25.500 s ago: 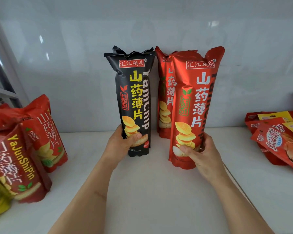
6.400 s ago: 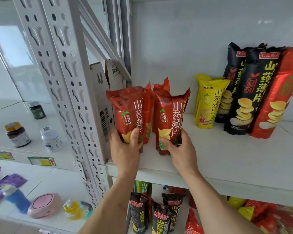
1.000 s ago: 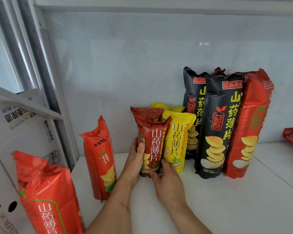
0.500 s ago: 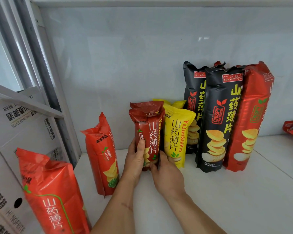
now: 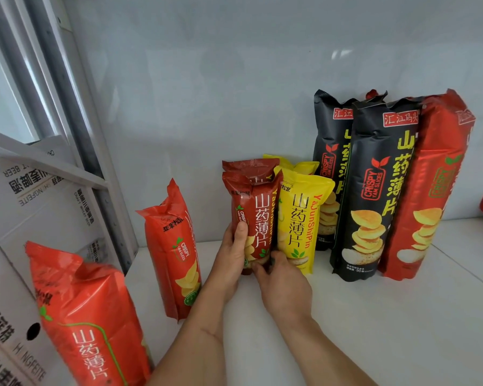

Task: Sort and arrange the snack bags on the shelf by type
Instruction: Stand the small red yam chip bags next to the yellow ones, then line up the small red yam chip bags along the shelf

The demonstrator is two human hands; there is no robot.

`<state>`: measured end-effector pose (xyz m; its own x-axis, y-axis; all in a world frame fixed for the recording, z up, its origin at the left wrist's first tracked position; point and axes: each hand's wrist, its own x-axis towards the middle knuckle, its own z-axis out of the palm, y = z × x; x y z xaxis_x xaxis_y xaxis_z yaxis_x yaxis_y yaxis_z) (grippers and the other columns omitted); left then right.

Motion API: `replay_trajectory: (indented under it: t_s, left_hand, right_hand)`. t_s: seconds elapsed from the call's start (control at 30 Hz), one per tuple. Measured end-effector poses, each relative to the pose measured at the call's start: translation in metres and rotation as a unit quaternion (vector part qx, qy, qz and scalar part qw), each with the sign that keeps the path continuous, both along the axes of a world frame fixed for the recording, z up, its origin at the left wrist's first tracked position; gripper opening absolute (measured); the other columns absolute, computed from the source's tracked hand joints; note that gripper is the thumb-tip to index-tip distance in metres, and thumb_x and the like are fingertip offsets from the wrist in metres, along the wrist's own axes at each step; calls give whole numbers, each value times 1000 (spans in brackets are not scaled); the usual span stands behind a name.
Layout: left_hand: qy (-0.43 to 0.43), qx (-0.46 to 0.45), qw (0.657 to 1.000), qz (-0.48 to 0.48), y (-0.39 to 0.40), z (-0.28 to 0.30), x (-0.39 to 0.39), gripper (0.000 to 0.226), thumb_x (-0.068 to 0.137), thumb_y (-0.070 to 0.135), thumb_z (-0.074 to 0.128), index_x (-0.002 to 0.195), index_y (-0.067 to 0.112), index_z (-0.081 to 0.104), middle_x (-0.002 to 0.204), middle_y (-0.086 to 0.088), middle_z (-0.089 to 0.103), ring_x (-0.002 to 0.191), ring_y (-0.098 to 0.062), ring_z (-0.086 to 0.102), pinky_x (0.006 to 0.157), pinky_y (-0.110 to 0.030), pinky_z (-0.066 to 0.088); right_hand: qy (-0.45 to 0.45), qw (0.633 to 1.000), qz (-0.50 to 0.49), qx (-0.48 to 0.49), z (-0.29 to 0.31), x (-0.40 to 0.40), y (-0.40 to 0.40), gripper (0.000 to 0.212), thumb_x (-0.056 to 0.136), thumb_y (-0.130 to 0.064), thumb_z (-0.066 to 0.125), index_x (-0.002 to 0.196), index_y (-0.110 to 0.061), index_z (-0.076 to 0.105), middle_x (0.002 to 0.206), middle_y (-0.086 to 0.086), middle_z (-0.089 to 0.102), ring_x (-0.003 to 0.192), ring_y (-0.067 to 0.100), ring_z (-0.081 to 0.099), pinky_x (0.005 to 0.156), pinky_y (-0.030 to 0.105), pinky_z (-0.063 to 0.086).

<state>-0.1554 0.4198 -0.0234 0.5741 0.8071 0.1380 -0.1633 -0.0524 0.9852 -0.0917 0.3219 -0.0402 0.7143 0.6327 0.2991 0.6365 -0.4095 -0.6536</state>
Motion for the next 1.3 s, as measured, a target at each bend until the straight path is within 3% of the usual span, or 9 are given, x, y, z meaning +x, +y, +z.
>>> replay_trajectory:
  t_s: [0.2,0.4,0.53,0.73,0.93,1.0,1.07,1.2,1.3]
  left_hand:
    - [3,3,999,38,-9,3,-6,84,72,81,54,137,29,52,123,6,71,109,-11,70,96,-37,56]
    - [120,22,989,85,-32,8,-27,105,67,93,49,142,20,47,138,-2,62,121,-18,62,108,-44,47]
    - [260,107,952,117,-68,12,-51,69,99,53,49,154,13,36,156,-8,43,140,-25,44,113,-35,37]
    - [375,238,884,147,-132,14,-99,44,102,44,49,142,26,53,138,6,61,119,-14,59,92,-24,43]
    - [248,400,816,336,-168,-3,-150,27,98,32,57,115,18,72,109,2,73,94,-16,69,74,-32,56]
    - [195,443,754,444,-169,-10,-163,30,93,31,57,114,13,70,115,-3,66,102,-17,62,81,-30,53]
    - [152,412,728,526,-168,-15,-174,42,89,33,60,126,13,59,132,-6,51,123,-19,50,99,-32,44]
    - [123,279,785,539,-162,-12,-189,73,86,36,72,147,19,36,156,-5,27,143,-5,20,114,-28,22]
    - [103,159,850,492,-154,-5,-198,94,82,33,80,157,22,22,164,3,18,149,-5,14,121,-34,20]
  right_hand:
    - [2,1000,19,10,4,-2,-8,32,92,-48,59,113,-23,56,102,-3,70,95,21,65,63,28,38]
    - [-55,997,42,-14,10,3,-34,26,97,-35,55,117,-20,59,107,3,70,99,27,63,70,32,45]
    - [-149,985,79,-42,8,4,-55,25,98,-32,51,118,-20,59,112,2,68,100,25,62,69,31,43]
    - [-112,971,207,41,17,-10,-58,23,96,-29,58,115,-20,67,108,2,71,98,22,65,78,36,53]
    - [72,945,316,49,31,-51,-40,60,93,-36,64,146,-20,41,138,1,55,121,15,56,98,33,47]
    - [130,933,330,53,35,-66,-30,77,90,-38,69,153,-21,28,151,1,42,134,17,46,107,37,43]
    - [182,920,343,59,38,-78,-20,92,86,-39,74,156,-24,17,158,0,32,141,20,37,112,40,37]
    - [265,894,357,65,37,-86,1,105,83,-30,77,157,-23,3,160,2,25,142,22,33,102,30,33]
    - [291,883,363,61,33,-92,10,106,84,-23,77,158,-24,1,154,-1,35,136,22,44,103,33,38]
